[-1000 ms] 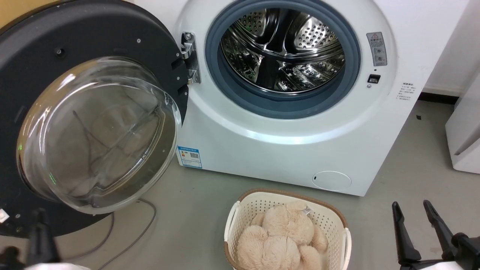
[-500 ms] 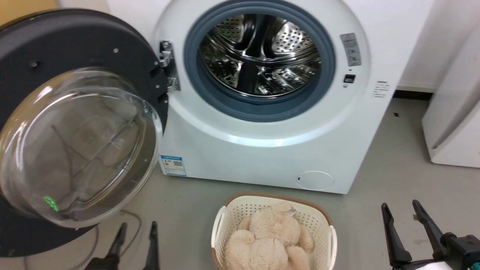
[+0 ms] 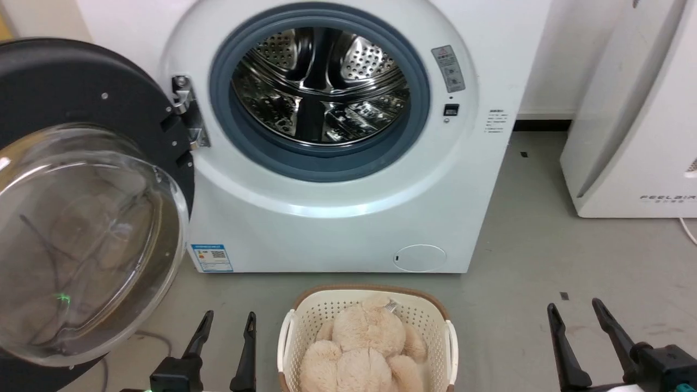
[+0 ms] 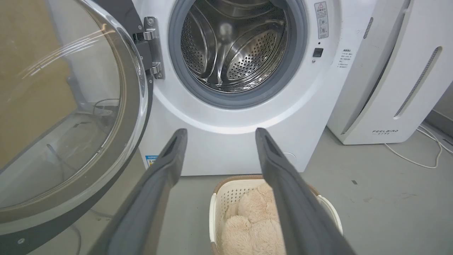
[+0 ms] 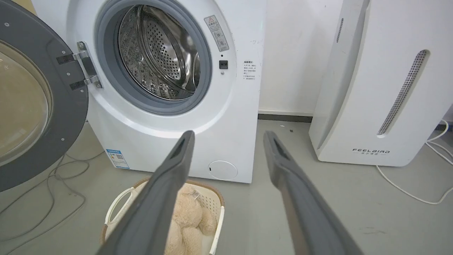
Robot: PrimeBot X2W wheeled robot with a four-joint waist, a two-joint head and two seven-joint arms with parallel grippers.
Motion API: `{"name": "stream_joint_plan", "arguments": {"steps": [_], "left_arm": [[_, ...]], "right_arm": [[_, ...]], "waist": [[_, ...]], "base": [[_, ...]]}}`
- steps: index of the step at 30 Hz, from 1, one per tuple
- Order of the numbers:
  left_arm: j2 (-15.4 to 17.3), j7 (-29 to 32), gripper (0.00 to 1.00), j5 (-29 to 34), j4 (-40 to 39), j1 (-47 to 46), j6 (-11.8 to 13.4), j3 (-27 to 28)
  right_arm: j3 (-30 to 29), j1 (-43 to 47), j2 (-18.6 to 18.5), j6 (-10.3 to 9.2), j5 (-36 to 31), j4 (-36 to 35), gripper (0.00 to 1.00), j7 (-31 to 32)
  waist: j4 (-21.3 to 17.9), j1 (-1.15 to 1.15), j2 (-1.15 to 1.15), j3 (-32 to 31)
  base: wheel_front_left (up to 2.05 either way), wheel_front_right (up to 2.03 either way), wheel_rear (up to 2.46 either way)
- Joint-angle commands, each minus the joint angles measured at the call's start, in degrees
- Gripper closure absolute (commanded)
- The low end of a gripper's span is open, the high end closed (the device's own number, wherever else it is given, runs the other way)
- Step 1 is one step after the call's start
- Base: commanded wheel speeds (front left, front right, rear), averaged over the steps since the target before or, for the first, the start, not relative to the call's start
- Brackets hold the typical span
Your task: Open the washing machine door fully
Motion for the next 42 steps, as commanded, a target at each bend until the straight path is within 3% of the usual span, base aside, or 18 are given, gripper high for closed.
{"name": "stream_joint_plan", "arguments": {"steps": [1, 13, 14, 42], "left_arm": [[0.01, -0.37, 0.00, 0.29, 0.36, -0.78, 0.17, -0.10], [0.21, -0.26, 0.00, -0.46, 1.52, -0.83, 0.63, -0.21], [0.13, 0.13, 1.00, -0.79, 1.69, -0.79, 0.63, -0.15], [-1.24, 2.35, 1.00, 1.96, 0.45, -1.06, -0.60, 1.79]], "right_arm": [[0.05, 0.77, 0.17, 0.05, -0.10, -0.40, 0.00, 0.23], [0.26, 0.82, 0.17, 0.05, 0.09, 0.17, 0.00, -0.08], [0.24, 0.83, 0.17, 0.05, 0.09, 0.15, 1.00, -0.09], [0.61, -1.90, 0.02, 0.01, -0.98, 1.98, 1.00, 0.24]], "waist": [[-0.42, 0.00, 0.00, -0.05], [-1.21, 0.00, 0.00, 0.02], [-1.16, 0.00, 0.00, 0.07], [-1.15, 0.00, 0.00, 0.46]], "base": [[0.00, 0.00, 0.00], [0.00, 0.00, 0.00], [0.00, 0.00, 0.00], [0.00, 0.00, 0.00]]}}
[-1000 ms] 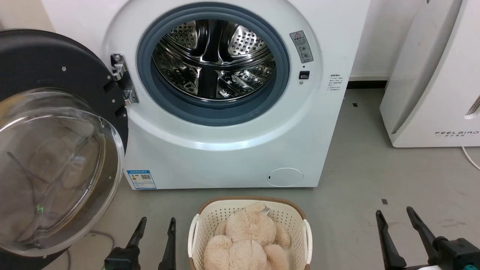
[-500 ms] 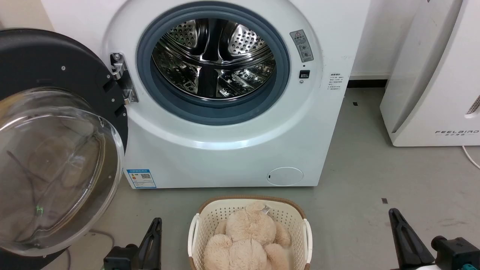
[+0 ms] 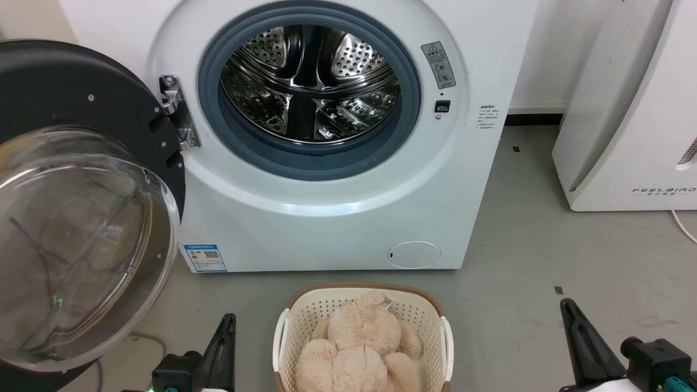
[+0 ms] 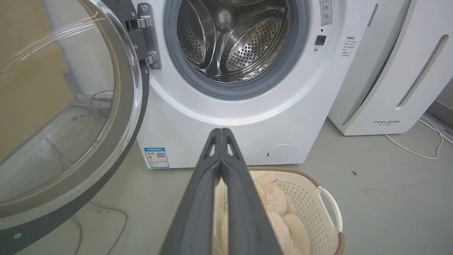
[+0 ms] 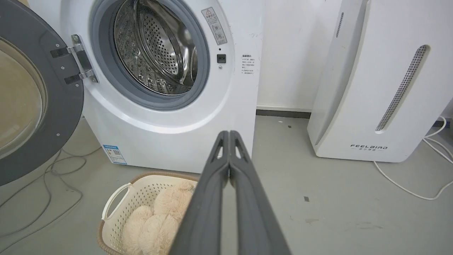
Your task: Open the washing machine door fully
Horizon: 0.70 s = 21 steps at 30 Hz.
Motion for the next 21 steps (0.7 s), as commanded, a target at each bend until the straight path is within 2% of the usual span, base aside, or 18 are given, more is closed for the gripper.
{"name": "stream_joint_plan", "arguments": {"steps": [1, 21], "left_arm": [[-0.02, 0.30, 1.00, 0.58, -0.39, -1.03, -0.20, 0.47], [-1.12, 2.15, 1.00, 2.77, -1.32, -1.92, -1.14, 2.33]], "right_arm": [[0.07, -0.74, 0.04, 0.01, -0.36, 0.22, 1.00, 0.01], [0.42, -2.57, 0.07, 0.02, -1.20, 1.80, 1.00, 0.07]], "waist": [[0.00, 0.00, 0.00, 0.01], [0.04, 0.00, 0.00, 0.35]], "base": [[0.00, 0.00, 0.00], [0.00, 0.00, 0.00]]}}
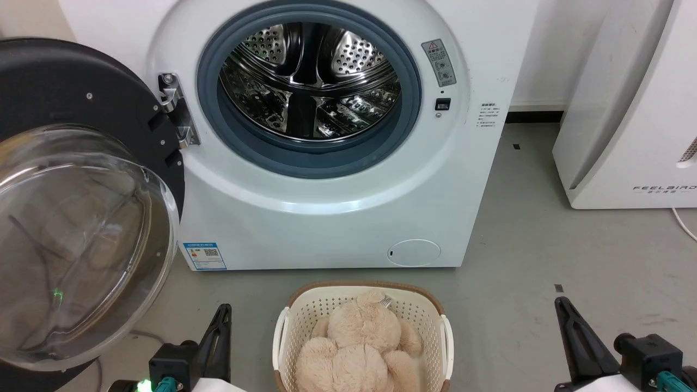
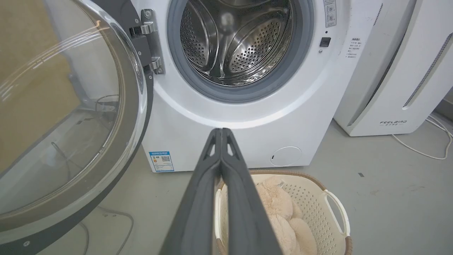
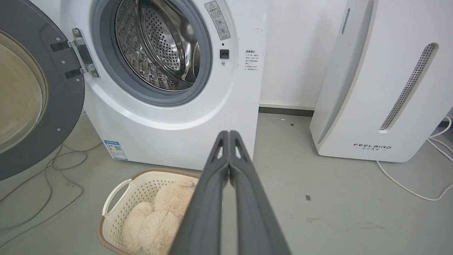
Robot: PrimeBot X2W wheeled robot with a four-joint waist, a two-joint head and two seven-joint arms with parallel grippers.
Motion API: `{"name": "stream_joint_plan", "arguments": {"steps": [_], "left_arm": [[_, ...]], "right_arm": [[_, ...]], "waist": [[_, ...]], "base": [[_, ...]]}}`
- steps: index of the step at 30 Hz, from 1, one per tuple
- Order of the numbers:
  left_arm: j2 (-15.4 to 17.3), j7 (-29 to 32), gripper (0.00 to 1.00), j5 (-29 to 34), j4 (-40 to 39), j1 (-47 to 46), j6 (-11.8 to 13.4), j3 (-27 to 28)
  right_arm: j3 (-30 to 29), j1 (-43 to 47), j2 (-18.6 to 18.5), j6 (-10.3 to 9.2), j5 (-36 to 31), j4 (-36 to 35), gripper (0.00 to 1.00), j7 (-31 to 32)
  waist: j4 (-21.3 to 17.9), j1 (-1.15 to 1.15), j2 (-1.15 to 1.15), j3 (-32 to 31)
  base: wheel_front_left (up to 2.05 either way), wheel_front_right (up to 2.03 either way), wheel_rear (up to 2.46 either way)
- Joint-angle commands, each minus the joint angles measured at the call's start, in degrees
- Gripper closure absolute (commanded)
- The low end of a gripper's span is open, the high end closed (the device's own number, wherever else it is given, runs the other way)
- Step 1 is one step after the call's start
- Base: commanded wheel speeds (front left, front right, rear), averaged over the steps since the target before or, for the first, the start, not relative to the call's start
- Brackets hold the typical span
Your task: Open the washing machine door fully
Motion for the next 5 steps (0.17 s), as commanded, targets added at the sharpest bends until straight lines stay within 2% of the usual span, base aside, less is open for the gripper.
{"name": "stream_joint_plan", "arguments": {"steps": [1, 5], "left_arm": [[-0.38, 0.20, 1.00, 0.74, -0.36, -0.97, -0.29, 0.46], [-0.60, 0.57, 1.00, 1.18, -0.54, -1.15, -0.47, 0.83]], "right_arm": [[0.13, -1.50, 0.07, 0.02, -0.64, 0.25, 1.00, 0.06], [0.20, -1.87, 0.07, 0.02, -0.81, 0.56, 1.00, 0.07]], "waist": [[0.00, 0.00, 0.00, 0.02], [0.01, 0.00, 0.00, 0.08]], "base": [[0.00, 0.00, 0.00], [0.00, 0.00, 0.00]]}}
